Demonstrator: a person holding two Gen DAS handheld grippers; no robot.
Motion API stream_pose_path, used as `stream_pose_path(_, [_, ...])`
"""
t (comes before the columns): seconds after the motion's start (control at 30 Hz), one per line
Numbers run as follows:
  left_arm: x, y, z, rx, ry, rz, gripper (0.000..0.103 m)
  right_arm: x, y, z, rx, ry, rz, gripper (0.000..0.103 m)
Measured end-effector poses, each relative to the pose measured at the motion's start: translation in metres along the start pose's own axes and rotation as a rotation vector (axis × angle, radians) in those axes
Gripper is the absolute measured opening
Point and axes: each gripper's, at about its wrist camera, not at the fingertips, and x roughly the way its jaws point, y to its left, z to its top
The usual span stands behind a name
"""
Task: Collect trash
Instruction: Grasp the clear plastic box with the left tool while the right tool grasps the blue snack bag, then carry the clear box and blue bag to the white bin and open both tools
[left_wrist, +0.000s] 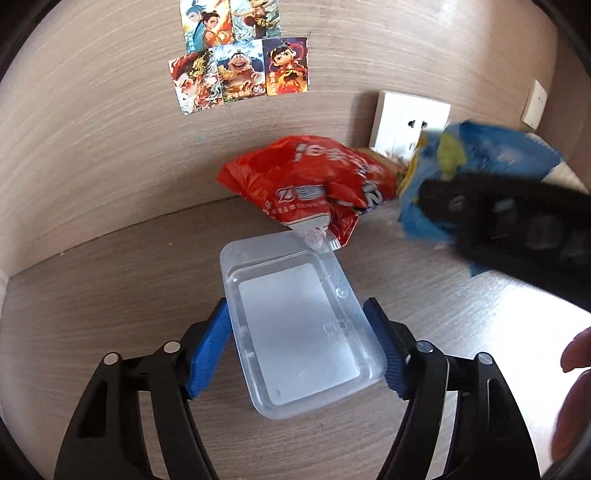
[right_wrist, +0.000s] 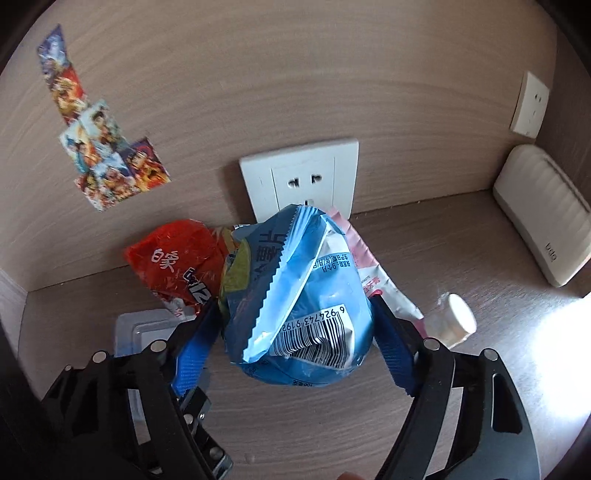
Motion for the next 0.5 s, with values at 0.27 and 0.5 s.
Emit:
stream_pose_path(0.27, [-0.026,0.014,-0.003,0.03,-0.049,-0.02,0.061,-0.065,-0.01,-0.012,0.043,-0.072,-0.01,0.078])
stream_pose_path(0.5, [-0.062,0.024,-0.015,0.078,-0.109,-0.076,0.06,-0.111,-0.029,-0.03,0.096,-0.087,-0.06,0.078])
